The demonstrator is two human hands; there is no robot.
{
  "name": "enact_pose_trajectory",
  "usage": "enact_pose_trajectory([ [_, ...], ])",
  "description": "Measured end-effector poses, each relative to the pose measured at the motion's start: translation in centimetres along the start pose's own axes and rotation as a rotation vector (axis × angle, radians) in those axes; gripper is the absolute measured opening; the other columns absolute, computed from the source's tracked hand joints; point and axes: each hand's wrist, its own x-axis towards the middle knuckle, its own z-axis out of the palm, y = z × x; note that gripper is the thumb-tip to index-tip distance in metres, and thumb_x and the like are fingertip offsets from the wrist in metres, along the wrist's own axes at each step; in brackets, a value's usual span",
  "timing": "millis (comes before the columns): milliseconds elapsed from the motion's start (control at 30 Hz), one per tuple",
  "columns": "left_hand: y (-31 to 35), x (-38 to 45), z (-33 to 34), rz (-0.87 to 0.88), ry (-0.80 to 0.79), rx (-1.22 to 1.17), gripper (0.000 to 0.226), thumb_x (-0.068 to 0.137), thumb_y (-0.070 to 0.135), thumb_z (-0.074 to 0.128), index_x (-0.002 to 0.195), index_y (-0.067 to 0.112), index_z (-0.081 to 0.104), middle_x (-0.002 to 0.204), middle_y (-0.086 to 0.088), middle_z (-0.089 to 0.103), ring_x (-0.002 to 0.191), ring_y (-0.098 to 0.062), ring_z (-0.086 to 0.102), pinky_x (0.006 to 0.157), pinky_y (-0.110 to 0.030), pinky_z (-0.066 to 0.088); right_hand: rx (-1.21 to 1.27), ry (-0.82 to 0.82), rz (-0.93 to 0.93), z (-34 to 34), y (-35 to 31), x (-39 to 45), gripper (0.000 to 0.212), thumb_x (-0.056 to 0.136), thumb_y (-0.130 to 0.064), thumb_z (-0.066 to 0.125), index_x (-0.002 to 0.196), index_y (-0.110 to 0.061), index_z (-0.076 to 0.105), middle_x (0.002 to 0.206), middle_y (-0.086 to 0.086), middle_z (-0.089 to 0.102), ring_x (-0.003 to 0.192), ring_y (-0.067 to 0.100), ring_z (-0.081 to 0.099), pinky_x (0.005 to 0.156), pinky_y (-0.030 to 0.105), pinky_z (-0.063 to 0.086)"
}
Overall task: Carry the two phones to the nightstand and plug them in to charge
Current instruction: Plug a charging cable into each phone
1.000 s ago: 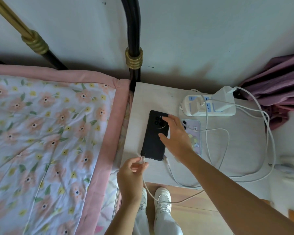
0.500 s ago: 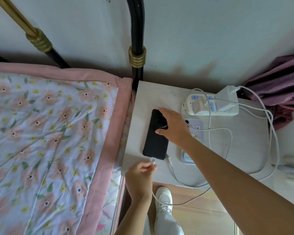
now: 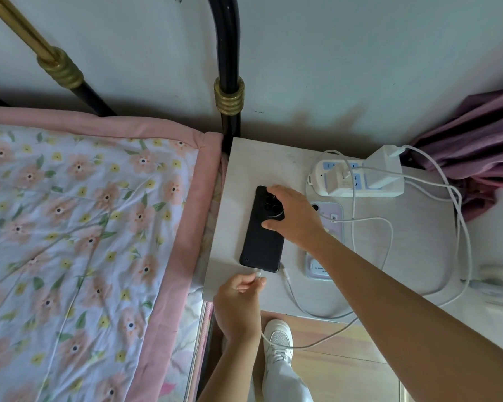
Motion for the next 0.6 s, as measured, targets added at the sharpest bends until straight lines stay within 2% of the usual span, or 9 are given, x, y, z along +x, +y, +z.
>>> enact_pose_trajectory([
  [133, 0.01, -0.31, 0.2, 0.006, 0.023, -0.012, 0.02, 0.071, 0.015, 0.077, 0.066, 0.032, 0.068, 0.061, 0.016, 0.068, 0.065, 0.008, 0.063, 0.056, -0.012, 0.04, 0.011, 0.011, 0.01, 0.12, 0.09, 0.02, 0.071, 0.079, -0.03, 0.074, 0.141, -0.024, 0.039, 0.149, -0.005, 0.038, 0.138, 0.02, 0.032, 0.108, 0.041, 0.036],
  [367, -0.39, -0.26, 0.49, 0.003, 0.04, -0.048, 0.023, 0.072, 0.014, 0.076, 0.065, 0.033, 0.065, 0.065, 0.014, 0.069, 0.067, -0.006, 0.066, 0.062, -0.022, 0.044, 0.066, 0.041, 0.035, -0.05, 0.5, 0.13, 0.065, 0.074, -0.03, 0.077, 0.131, -0.027, 0.045, 0.132, -0.005, 0.053, 0.123, 0.018, 0.045, 0.094, 0.036, 0.043],
  [600, -0.7, -0.27, 0.61, 0.03, 0.055, -0.051, 0.022, 0.074, 0.015, 0.075, 0.068, 0.034, 0.065, 0.065, 0.011, 0.069, 0.068, -0.008, 0.064, 0.06, -0.02, 0.042, 0.154, 0.02, 0.088, -0.36, 0.84, 0.39, 0.061, 0.07, -0.032, 0.079, 0.123, -0.031, 0.048, 0.12, -0.004, 0.058, 0.109, 0.018, 0.053, 0.091, 0.039, 0.048],
])
